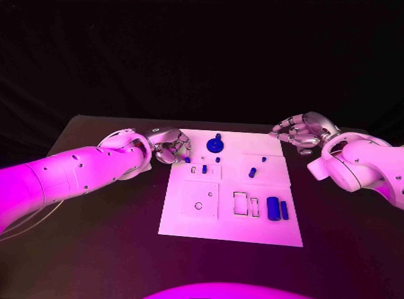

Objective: Assemble the parts on the task board

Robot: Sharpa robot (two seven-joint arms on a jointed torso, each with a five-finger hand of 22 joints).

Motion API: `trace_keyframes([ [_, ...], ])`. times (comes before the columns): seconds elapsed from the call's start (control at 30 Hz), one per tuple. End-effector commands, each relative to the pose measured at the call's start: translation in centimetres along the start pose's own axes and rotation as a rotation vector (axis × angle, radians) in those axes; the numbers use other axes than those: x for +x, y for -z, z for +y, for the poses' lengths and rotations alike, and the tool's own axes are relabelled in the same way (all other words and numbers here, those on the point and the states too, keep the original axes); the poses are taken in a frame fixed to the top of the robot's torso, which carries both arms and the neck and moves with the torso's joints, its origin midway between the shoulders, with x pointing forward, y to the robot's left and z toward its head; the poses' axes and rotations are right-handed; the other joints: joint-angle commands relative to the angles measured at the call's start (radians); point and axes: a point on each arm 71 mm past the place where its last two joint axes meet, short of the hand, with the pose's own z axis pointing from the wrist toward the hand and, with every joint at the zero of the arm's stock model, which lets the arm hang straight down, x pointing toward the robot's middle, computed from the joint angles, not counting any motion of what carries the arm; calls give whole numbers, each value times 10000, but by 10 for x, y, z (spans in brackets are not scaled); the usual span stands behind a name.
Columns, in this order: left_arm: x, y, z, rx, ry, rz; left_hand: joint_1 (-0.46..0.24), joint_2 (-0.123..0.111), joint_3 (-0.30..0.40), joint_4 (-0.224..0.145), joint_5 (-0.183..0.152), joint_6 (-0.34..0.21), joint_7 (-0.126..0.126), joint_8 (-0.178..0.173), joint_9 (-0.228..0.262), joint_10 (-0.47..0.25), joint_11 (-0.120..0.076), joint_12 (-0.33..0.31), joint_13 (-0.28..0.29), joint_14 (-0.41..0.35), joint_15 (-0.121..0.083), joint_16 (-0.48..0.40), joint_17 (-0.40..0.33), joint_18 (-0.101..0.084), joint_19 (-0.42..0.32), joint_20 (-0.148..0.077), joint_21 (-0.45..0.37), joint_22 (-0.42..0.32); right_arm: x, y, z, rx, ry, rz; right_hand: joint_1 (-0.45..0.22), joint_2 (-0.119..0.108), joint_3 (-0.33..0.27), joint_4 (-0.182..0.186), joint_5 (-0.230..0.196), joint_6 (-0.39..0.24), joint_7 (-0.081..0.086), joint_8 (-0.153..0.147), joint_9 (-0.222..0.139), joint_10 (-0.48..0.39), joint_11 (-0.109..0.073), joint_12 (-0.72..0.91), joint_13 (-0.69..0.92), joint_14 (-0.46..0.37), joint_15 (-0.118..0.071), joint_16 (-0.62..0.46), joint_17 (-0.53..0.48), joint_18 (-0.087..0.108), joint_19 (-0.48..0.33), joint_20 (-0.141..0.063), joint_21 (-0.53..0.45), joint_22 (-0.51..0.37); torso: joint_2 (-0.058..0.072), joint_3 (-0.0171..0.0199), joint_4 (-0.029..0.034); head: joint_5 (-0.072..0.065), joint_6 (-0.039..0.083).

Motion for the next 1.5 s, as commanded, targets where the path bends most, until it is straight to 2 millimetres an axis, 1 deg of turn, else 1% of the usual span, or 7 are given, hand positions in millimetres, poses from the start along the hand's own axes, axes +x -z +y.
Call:
trace_keyframes([
  [0.03,0,0,0,29,38,13,20,-72,-263,-35,116,-293,57,62,188,-93,44,-50,-29,732,54,183,2210,-271,79,63,102,286,0,0,0,-30,5,10,-409,31,359,93,197,-57,-11,161,-5,-58,-75,-43,-29,562,-39,-123,768,238,-42,-81,-109,901,-1,1,-6,5,-1],
  [0.57,0,3,3,-106,113,29,71,-75,-504,-16,115,-1300,174,370,701,-143,131,-115,-116,724,126,176,2197,-271,83,129,102,300,0,0,0,-34,4,-20,-434,32,384,82,198,-82,-8,173,-29,-77,-72,-61,-52,558,-37,-140,753,247,-57,-81,-166,885,-1,4,-4,-4,-5],
  [0.97,-4,11,8,-562,749,361,-167,-11,-789,291,123,-2403,373,1029,1193,-589,407,-366,-636,614,358,84,1972,-206,-113,314,-104,64,0,0,-1,-32,0,-16,-435,31,385,81,197,-84,-8,172,-30,-80,-72,-63,-54,557,-37,-143,750,248,-59,-81,-173,883,-10,15,-27,-11,1],
  [1.13,-10,17,13,-1520,1909,1042,-951,126,-828,1232,128,-2602,503,1394,1195,-1736,587,-1245,-2200,136,521,-366,1021,49,-860,490,-958,-905,-1,0,-2,4,0,-54,-435,31,385,81,197,-84,-8,172,-30,-80,-72,-63,-54,557,-37,-143,750,248,-59,-81,-173,883,-20,25,-19,-39,1],
  [1.3,-23,22,14,-2691,3365,1644,-1612,194,-1038,2361,122,-2656,540,1658,1118,-1870,631,-1483,-2642,-29,561,-594,628,145,-1081,527,-1381,-1351,-2,0,-3,42,-4,-92,-435,31,385,81,197,-84,-8,172,-30,-80,-72,-63,-54,557,-37,-143,750,248,-59,-81,-173,883,-17,23,-3,-48,17],
  [1.47,-38,26,10,-3797,4827,2238,-2118,109,-2541,3967,126,-2420,436,2111,1056,-1773,543,-1640,-2923,40,468,-621,627,125,-898,458,-1451,-1411,-3,0,-4,66,-11,-107,-435,31,385,81,197,-84,-8,172,-30,-80,-72,-63,-54,557,-37,-143,750,248,-59,-81,-173,883,-24,33,-7,-38,27],
  [1.5,-40,27,9,-4107,5066,2267,-2116,164,-2747,4071,121,-2382,414,2154,1029,-1666,526,-1605,-2848,96,454,-577,717,101,-800,433,-1373,-1321,-3,0,-4,71,-14,-108,-435,31,385,81,197,-84,-8,172,-30,-80,-72,-63,-54,557,-37,-143,750,248,-59,-81,-173,883,-24,30,-4,-37,29],
])
